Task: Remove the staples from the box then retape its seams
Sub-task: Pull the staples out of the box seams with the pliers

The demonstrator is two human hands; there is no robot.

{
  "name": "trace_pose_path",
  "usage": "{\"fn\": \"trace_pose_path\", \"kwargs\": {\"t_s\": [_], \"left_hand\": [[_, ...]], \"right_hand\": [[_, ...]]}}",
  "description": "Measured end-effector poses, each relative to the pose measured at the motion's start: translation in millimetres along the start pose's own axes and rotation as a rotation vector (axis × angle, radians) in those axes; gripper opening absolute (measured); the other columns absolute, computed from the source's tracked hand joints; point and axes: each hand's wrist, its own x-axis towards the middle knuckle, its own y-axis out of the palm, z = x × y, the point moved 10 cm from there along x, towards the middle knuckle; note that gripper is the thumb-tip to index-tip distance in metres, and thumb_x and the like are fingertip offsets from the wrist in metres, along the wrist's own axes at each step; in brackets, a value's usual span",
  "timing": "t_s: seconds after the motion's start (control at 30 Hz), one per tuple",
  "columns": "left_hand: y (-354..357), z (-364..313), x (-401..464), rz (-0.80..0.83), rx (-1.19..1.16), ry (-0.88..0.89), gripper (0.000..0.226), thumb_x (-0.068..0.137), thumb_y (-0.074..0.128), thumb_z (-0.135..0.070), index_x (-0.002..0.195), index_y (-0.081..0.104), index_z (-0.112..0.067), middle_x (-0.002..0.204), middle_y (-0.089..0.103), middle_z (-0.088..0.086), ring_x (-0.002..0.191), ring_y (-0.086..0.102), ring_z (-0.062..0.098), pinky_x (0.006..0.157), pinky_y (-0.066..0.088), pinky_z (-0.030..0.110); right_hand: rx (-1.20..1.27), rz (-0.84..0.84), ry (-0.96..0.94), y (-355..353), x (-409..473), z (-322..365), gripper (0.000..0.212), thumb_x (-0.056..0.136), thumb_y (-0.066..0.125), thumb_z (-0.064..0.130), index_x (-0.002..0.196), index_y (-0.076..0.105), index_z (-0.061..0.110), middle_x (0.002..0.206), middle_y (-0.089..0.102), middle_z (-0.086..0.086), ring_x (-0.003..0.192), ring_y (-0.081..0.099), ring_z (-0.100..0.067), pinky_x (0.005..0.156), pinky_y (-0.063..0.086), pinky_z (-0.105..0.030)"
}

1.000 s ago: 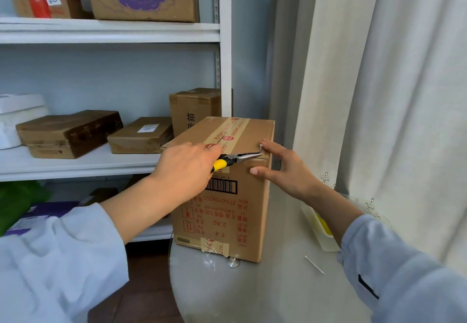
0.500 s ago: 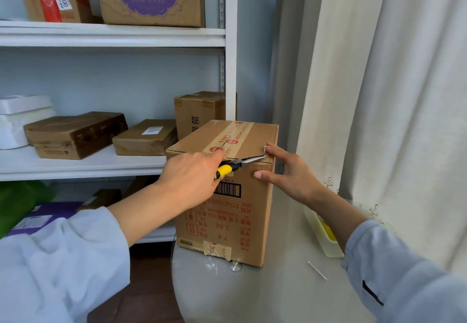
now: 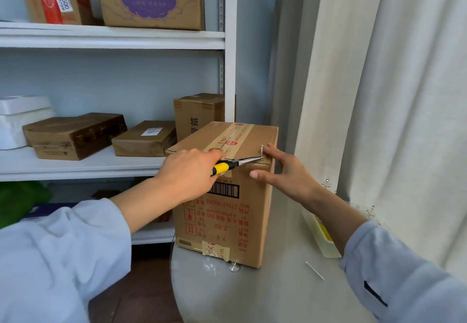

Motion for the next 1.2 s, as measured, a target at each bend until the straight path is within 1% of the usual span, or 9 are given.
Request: {"fn": "trace_pose_path", "kwargs": {"t_s": [0.13,0.3,0.37,0.47,0.7,0.77,0.87,1.0,1.2], "left_hand": [[-1.1,-0.4,-0.9,-0.010,-0.020,-0.009,0.035,0.095,0.048,-0.040,0.129,0.044,-0.032,0.119,0.063,0.003,0.091,0.064,0.026,0.069,0.056,0.036],[-17.6,-8.6,-4.9,-0.113,0.132,0.010,0.038,0.094,0.049,-0.036,0.129,0.040,-0.024,0.108,0.062,0.005,0.089,0.062,0.024,0.064,0.052,0.031],[-25.5,-11.8,-6.3,-0.143,0.187,0.023,0.041,0.094,0.049,-0.035,0.131,0.038,-0.021,0.108,0.060,0.006,0.092,0.061,0.024,0.063,0.050,0.031],[-28.9,-10.7,-7.9,-0.144,0.143,0.002,0.038,0.095,0.049,-0.035,0.129,0.040,-0.022,0.104,0.060,0.005,0.087,0.061,0.023,0.062,0.051,0.031],[-48.1,-11.2,-0.5,-0.159,0.086,-0.012,0.034,0.095,0.049,-0.032,0.126,0.042,-0.019,0.100,0.060,0.005,0.080,0.057,0.024,0.059,0.047,0.031],[-44.9,-14.5,-0.4,-0.143,0.022,-0.023,0.034,0.095,0.048,-0.037,0.123,0.043,-0.020,0.097,0.060,0.003,0.075,0.054,0.022,0.056,0.044,0.030],[-28.2,-21.9,0.7,-0.090,-0.064,-0.044,0.035,0.094,0.048,-0.042,0.122,0.047,-0.020,0.101,0.063,0.003,0.080,0.060,0.024,0.059,0.049,0.031],[2.6,-35.9,2.0,0.014,-0.201,-0.083,0.033,0.095,0.047,-0.043,0.116,0.050,-0.017,0.109,0.061,0.005,0.088,0.060,0.024,0.063,0.048,0.033],[13.9,-66.6,5.5,0.074,-0.303,-0.088,0.031,0.096,0.047,-0.041,0.114,0.048,-0.016,0.089,0.056,0.002,0.077,0.056,0.021,0.059,0.044,0.032]], "right_hand": [[0.123,-0.176,-0.009,-18.4,-4.5,15.8,0.065,0.083,0.071,0.034,0.139,0.048,0.013,0.140,0.051,-0.002,0.132,0.044,-0.019,0.111,0.036,-0.038],[0.103,-0.351,0.054,-31.4,-4.3,15.1,0.022,0.087,0.068,0.025,0.103,0.074,0.011,0.102,0.072,-0.003,0.098,0.066,-0.018,0.096,0.052,-0.040],[0.074,-0.377,0.073,-32.4,-3.5,14.2,0.018,0.086,0.069,0.025,0.093,0.075,0.010,0.091,0.073,-0.002,0.090,0.067,-0.018,0.091,0.054,-0.038],[0.112,-0.411,0.082,-34.9,-1.4,18.2,0.018,0.086,0.070,0.026,0.092,0.075,0.011,0.092,0.073,-0.001,0.090,0.067,-0.018,0.088,0.055,-0.036],[0.178,-0.536,0.071,-53.0,-2.8,32.2,0.017,0.086,0.070,0.028,0.095,0.075,0.014,0.092,0.073,-0.002,0.088,0.066,-0.018,0.085,0.057,-0.039],[0.204,-0.580,0.077,-59.2,-7.6,26.6,0.010,0.087,0.069,0.031,0.084,0.074,0.023,0.085,0.073,0.001,0.086,0.068,-0.019,0.083,0.057,-0.044],[0.225,-0.652,0.104,-70.3,-20.1,18.6,0.023,0.089,0.064,0.029,0.067,0.065,0.027,0.075,0.072,0.003,0.082,0.070,-0.020,0.080,0.057,-0.048],[0.185,-0.598,0.169,-72.7,-31.6,7.6,0.020,0.094,0.059,0.025,0.074,0.062,0.024,0.081,0.073,-0.004,0.072,0.071,-0.017,0.078,0.058,-0.041],[0.174,-0.552,0.240,-71.3,-37.7,-9.1,0.013,0.095,0.058,0.023,0.083,0.062,0.019,0.083,0.072,-0.007,0.066,0.072,-0.017,0.074,0.059,-0.037]]}}
